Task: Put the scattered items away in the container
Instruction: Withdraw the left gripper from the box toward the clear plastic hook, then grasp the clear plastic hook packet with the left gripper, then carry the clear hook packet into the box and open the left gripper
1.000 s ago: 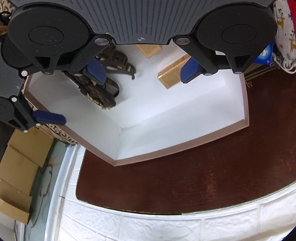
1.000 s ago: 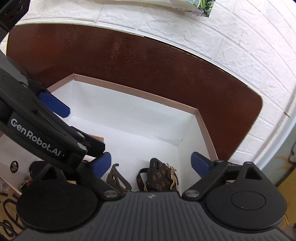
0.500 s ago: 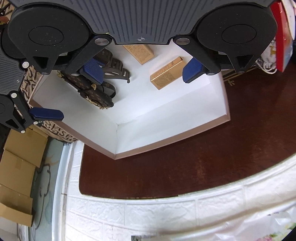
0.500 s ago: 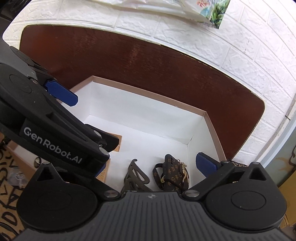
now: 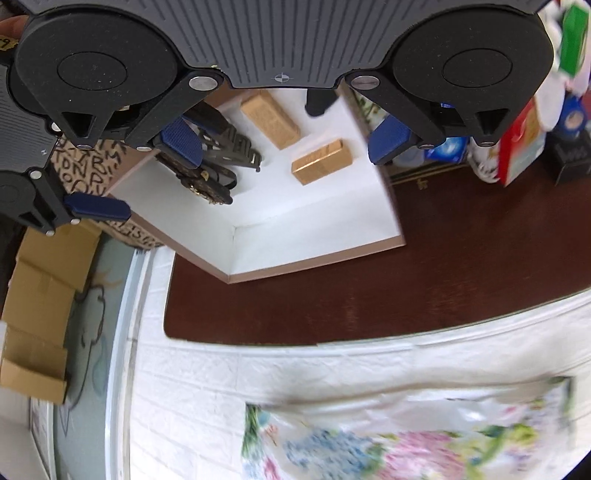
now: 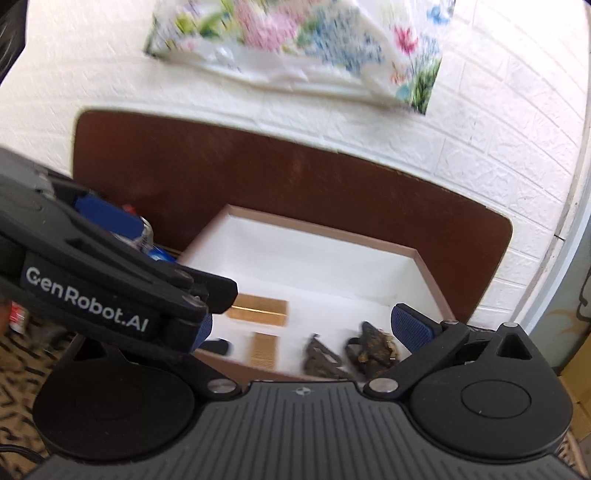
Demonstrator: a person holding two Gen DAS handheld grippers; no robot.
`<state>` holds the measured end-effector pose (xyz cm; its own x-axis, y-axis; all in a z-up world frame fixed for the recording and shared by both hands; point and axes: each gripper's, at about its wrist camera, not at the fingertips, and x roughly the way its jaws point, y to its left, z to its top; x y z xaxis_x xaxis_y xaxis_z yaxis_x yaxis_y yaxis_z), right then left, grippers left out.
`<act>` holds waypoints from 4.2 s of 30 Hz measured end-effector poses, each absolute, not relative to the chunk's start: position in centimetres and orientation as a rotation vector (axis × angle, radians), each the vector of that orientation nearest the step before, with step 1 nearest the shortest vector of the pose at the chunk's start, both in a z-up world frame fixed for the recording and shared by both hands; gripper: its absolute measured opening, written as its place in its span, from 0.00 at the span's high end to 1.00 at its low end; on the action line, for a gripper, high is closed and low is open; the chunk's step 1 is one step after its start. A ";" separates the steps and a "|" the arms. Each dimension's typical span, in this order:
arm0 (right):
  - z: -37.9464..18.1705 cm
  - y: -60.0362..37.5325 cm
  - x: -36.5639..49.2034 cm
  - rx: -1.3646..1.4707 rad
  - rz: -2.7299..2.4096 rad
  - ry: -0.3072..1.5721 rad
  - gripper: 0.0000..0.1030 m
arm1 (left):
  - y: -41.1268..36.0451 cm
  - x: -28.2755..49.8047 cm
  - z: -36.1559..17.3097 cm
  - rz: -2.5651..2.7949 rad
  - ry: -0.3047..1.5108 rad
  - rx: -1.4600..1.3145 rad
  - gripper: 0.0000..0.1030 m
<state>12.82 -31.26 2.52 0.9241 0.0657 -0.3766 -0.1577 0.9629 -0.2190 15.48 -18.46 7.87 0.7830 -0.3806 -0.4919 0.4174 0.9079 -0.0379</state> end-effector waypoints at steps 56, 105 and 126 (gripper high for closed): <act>-9.2 -20.7 11.7 -0.141 0.243 0.577 0.16 | -5.1 12.5 -4.4 -0.226 0.643 -0.004 0.26; -7.0 -21.6 6.2 -0.041 0.364 0.561 0.88 | -3.8 6.7 -3.6 -0.273 0.664 -0.004 1.00; -1.8 -23.8 1.3 -0.030 0.374 0.385 0.88 | -6.6 2.0 3.3 -0.377 0.482 0.034 1.00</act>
